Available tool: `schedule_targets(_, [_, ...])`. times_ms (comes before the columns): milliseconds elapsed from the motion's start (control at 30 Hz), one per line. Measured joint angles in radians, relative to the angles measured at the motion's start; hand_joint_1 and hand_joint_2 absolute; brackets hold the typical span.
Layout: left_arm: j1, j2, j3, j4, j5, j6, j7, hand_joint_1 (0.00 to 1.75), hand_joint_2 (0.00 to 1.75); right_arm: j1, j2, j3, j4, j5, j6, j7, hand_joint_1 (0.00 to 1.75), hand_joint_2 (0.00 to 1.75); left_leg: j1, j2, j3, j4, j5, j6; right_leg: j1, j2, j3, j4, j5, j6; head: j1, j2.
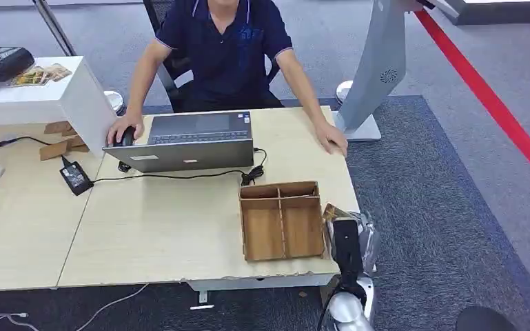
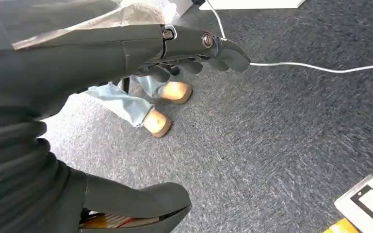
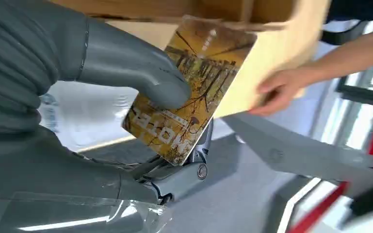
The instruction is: Pass the card to the sensor for recognition and then transmit it.
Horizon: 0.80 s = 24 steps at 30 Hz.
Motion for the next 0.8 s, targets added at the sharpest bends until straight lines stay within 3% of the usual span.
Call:
schedule_targets(167, [0.0,0.001,-0.013,0.0,0.0,0.0,-0.004,0.0,1.75,-0.004,0.017,0.021,-0.082,0.048,0.0,0.008,1.75,1.75,0.0,0.0,0.0,0.0,0.0,0.0,0.0,0.0,0.0,0.0,0.0,0.0,0.0,0.0])
schedule_targets(367, [0.0,0.002,-0.027,0.0,0.002,-0.001,-0.005,0.0,1.75,-0.005,0.035,0.045,-0.148,0.001,0.0,-0.003,1.75,1.75,0.0,0.0,0.0,0.0,0.0,0.0,0.0,0.0,0.0,0.0,0.0,0.0,0.0,0.0])
schedule_targets(800, [0.0,0.005,-0.052,0.0,0.004,-0.002,-0.008,0.0,1.75,-0.004,0.045,0.105,-0.21,0.003,0.0,-0.001,1.75,1.75,0.0,0.0,0.0,0.0,0.0,0.0,0.0,0.0,0.0,0.0,0.0,0.0,0.0,0.0])
